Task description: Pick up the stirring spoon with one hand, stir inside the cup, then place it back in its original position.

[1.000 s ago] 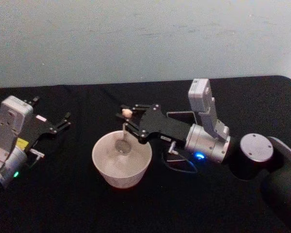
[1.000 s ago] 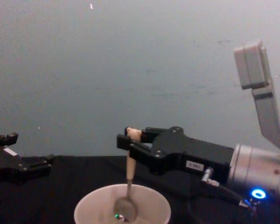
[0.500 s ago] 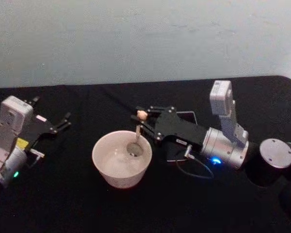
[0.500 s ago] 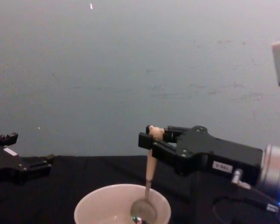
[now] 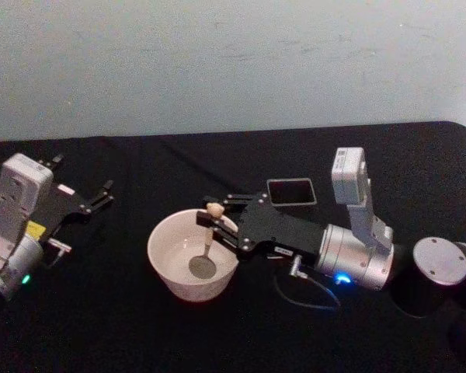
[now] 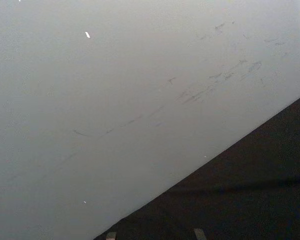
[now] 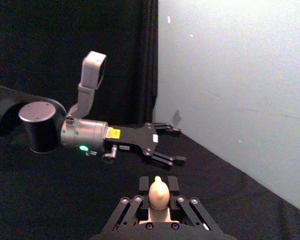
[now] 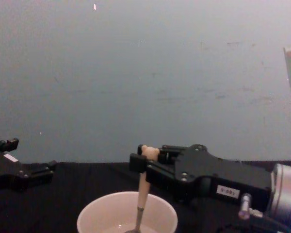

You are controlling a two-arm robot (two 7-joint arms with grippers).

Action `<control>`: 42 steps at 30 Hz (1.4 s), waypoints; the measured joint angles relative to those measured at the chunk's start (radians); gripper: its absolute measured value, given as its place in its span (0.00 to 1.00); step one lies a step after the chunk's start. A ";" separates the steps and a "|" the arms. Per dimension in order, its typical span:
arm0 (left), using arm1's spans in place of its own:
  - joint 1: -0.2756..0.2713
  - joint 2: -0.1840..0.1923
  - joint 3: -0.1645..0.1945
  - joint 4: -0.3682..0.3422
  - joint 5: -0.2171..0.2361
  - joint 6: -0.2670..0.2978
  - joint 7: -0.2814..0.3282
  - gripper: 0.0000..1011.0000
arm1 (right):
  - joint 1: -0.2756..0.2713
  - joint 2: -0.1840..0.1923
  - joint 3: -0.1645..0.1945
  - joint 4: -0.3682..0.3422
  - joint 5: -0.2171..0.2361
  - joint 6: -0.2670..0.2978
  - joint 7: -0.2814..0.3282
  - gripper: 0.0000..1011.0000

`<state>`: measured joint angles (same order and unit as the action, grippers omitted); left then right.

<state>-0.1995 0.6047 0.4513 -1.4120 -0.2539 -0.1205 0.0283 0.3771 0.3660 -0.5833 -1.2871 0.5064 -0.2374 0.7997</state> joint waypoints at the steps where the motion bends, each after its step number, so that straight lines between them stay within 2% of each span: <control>1: 0.000 0.000 0.000 0.000 0.000 0.000 0.000 0.99 | 0.001 -0.002 -0.002 0.000 0.001 0.000 0.001 0.21; 7: 0.000 0.000 0.000 0.000 0.000 0.000 0.000 0.99 | 0.019 -0.028 -0.021 0.019 0.001 -0.005 0.001 0.21; 10: 0.000 0.000 0.000 0.000 0.000 0.000 0.000 0.99 | 0.042 -0.049 -0.029 0.053 -0.013 -0.014 -0.010 0.21; 18: 0.000 0.000 0.000 0.000 0.000 0.000 0.000 0.99 | 0.073 -0.077 -0.022 0.108 -0.030 -0.029 -0.035 0.21; 36: 0.000 0.000 0.000 0.000 0.000 0.000 0.000 0.99 | 0.071 -0.065 0.006 0.116 -0.042 -0.034 -0.048 0.21; 42: 0.000 0.000 0.000 0.000 0.000 0.000 0.000 0.99 | 0.049 -0.039 0.017 0.085 -0.038 -0.029 -0.047 0.21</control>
<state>-0.1995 0.6047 0.4514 -1.4119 -0.2539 -0.1205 0.0283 0.4266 0.3268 -0.5659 -1.2017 0.4680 -0.2660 0.7527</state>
